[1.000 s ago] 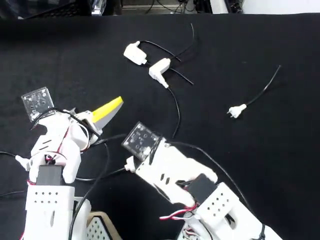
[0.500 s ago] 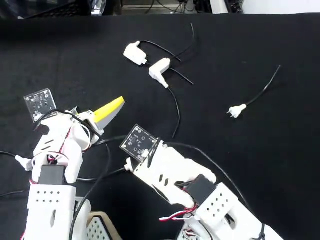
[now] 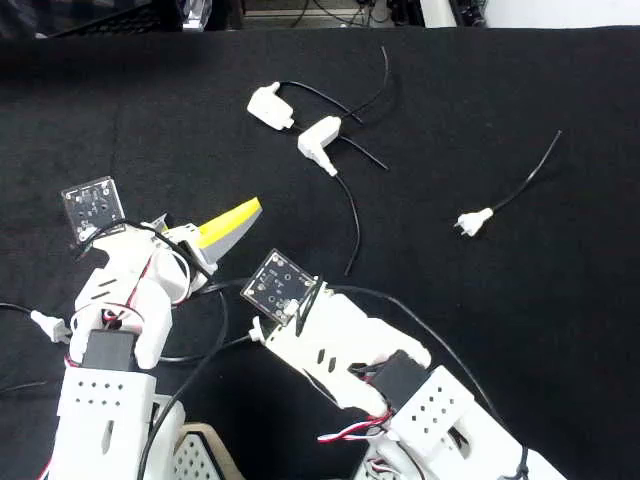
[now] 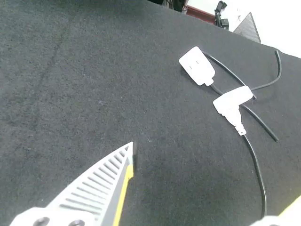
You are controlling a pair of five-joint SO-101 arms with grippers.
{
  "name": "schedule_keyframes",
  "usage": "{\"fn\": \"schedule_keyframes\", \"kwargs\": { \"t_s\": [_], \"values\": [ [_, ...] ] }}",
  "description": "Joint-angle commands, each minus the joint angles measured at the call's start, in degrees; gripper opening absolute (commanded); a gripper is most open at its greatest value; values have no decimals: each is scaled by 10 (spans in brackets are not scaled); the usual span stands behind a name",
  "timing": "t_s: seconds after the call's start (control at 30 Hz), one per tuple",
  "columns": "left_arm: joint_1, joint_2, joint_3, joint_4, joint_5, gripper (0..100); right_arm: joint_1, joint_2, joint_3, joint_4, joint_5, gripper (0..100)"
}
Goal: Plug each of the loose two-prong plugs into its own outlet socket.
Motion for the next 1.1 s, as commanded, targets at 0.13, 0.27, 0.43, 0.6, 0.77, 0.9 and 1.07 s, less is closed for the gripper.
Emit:
{"fn": "schedule_keyframes", "kwargs": {
  "t_s": [0.13,0.27,0.43,0.6,0.77,0.9,1.07],
  "values": [
    [3,-10,-7,-1,19,522,-28,-8,-6,-4,-5,123],
    [3,-10,-7,-2,23,522,-41,-8,-7,-4,-3,95],
    [3,-10,-7,-2,23,522,-40,-8,-7,-4,-2,30],
    [3,-10,-5,-2,24,522,-38,-8,-7,-4,-5,109],
    [2,-10,9,-25,24,522,-38,-8,-10,4,-5,142],
    [2,-10,44,-81,24,522,-30,-8,-42,40,-8,142],
    [2,-10,51,-113,70,522,7,-8,-42,31,-25,142]
  ]
}}
